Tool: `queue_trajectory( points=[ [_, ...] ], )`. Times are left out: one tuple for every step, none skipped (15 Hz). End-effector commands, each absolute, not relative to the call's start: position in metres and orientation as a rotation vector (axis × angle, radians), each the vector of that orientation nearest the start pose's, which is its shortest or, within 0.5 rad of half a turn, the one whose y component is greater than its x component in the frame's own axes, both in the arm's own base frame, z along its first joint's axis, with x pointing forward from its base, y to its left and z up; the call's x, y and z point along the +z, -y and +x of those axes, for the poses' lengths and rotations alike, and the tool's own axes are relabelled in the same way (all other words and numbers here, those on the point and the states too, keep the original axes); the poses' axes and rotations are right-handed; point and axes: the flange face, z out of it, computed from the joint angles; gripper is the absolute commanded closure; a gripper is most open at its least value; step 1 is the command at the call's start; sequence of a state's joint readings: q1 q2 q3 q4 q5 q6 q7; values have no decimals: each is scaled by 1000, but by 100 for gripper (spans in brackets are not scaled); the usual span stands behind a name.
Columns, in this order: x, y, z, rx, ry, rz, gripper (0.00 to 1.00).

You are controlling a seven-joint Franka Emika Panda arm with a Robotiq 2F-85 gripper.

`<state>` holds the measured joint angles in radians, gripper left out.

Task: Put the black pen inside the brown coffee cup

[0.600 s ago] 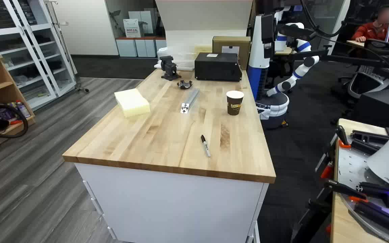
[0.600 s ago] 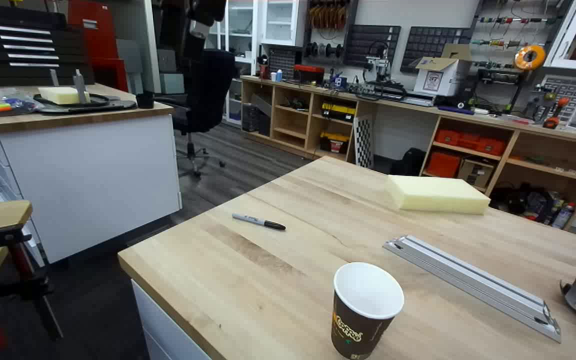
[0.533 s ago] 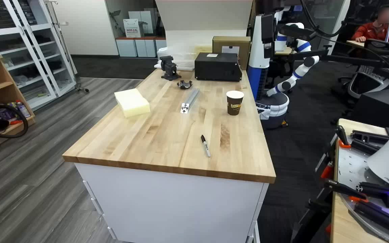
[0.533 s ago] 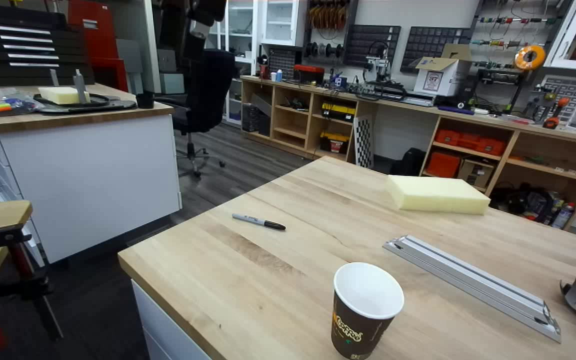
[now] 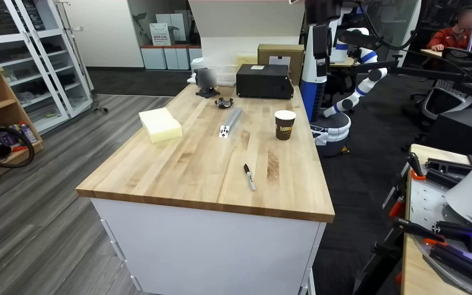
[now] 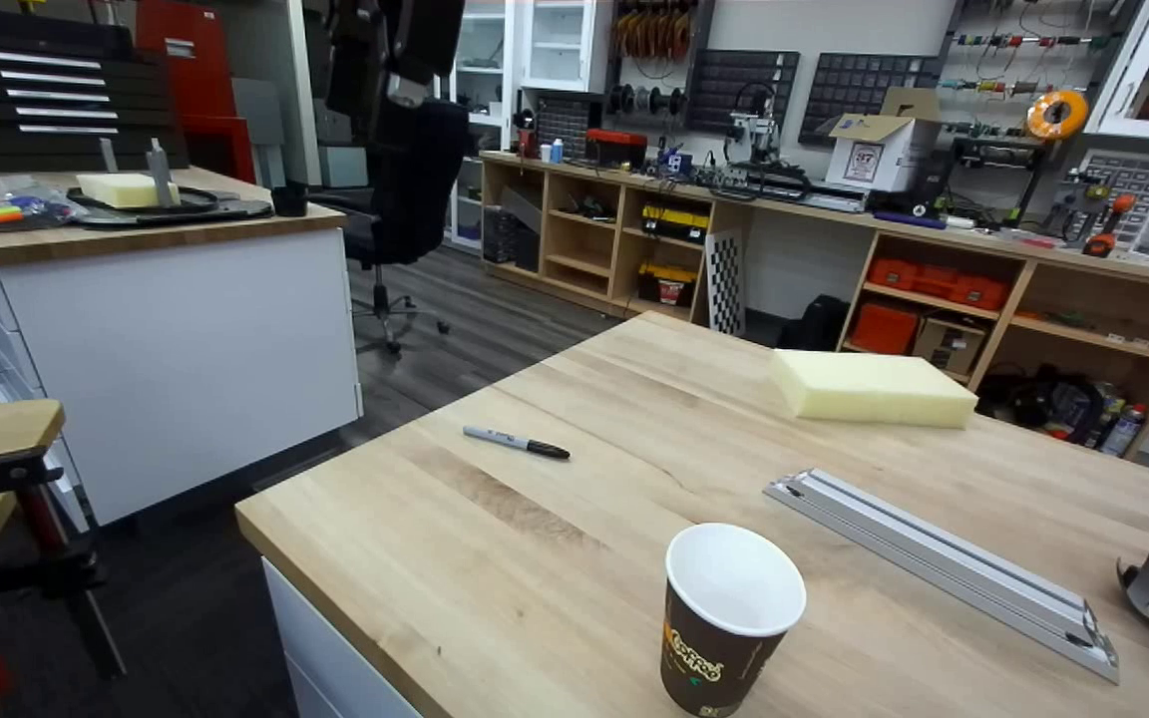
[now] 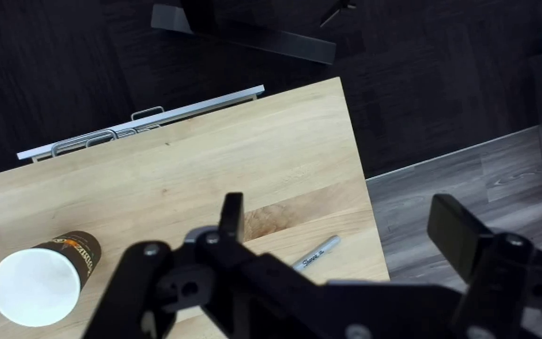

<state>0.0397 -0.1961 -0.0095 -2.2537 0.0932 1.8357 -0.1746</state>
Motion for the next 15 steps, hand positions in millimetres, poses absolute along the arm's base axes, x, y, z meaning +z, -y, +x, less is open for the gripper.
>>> queue_trajectory(
  points=[
    [402, -45, 471, 307, 215, -2998, 0],
    [391, -53, 475, 300, 205, -2998, 0],
    [381, -63, 479, 292, 181, -3007, 0],
    [371, -72, 482, 281, 164, -3009, 0],
    [358, -84, 485, 271, 138, -3016, 0],
    [348, -94, 489, 263, 116, -3021, 0],
    [333, -108, 492, 249, 71, -3029, 0],
    [321, -119, 495, 237, 34, -3038, 0],
    [307, -132, 499, 221, -12, -3052, 0],
    [295, -142, 502, 207, -48, -3065, 0],
    [280, -152, 506, 178, -100, -3094, 0],
    [268, -157, 509, 155, -145, -3113, 0],
    [256, -163, 514, 122, -203, -3133, 0],
    [245, -166, 518, 92, -243, -3150, 0],
    [231, -168, 528, 52, -269, -3173, 0]
  ],
)
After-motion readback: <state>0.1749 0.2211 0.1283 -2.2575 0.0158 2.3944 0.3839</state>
